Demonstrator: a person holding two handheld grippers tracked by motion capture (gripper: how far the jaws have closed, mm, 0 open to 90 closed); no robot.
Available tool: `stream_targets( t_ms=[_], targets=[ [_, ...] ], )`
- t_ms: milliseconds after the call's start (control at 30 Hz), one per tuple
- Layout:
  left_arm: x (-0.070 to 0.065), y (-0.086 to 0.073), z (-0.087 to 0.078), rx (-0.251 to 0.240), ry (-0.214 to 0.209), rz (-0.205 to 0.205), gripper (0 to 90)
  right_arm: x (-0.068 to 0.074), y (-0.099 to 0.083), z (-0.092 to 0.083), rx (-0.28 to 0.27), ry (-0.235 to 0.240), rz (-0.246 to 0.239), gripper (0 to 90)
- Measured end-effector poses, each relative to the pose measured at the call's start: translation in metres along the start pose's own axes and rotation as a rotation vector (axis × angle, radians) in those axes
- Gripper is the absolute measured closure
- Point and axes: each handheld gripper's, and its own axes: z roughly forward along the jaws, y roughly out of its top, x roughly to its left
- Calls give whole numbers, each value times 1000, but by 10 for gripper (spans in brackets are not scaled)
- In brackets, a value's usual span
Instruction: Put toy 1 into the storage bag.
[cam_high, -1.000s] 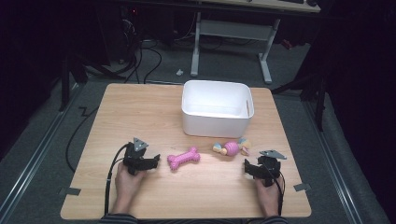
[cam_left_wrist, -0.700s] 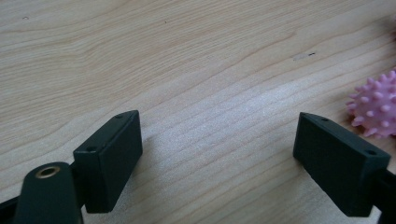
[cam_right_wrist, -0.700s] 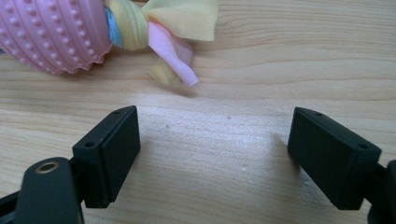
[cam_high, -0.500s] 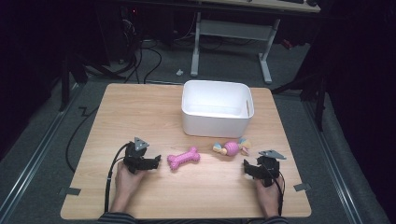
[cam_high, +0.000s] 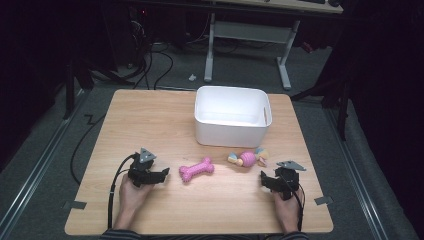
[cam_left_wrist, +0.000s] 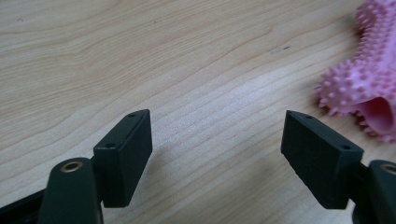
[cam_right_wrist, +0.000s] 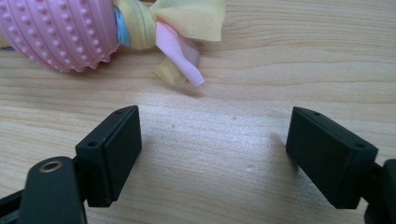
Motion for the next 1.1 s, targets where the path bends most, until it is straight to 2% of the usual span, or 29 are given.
stream_targets(
  t_ms=[133, 233, 433, 467, 533, 667, 767, 867, 1100],
  targets=[
    [-2, 0, -10, -17, -19, 2, 270, 0, 0, 0, 0, 1, -1, 182],
    [-4, 0, -16, -28, -18, 9, 287, 0, 0, 0, -1, 3, -3, 183],
    [-8, 1, -20, -30, -40, 25, 289, 1, 0, 0, 0, 5, 0, 185],
    [-11, 2, -22, -38, -66, 29, 285, 1, 0, 0, 0, 6, -1, 187],
    [-12, 3, -23, -43, -69, 35, 285, 1, 0, 0, 0, 6, 1, 188],
    [-19, 8, -25, -27, -97, 61, 285, 1, 0, 0, 0, 6, 1, 188],
    [-22, 12, -25, -19, -95, 79, 286, 1, 0, 0, 0, 6, 1, 187],
    [-28, 19, -25, -7, -110, 102, 287, 1, 0, 0, 0, 7, 1, 188],
    [-39, 29, -24, -7, -126, 146, 299, 1, 0, 0, -1, 9, -1, 188]
  ],
)
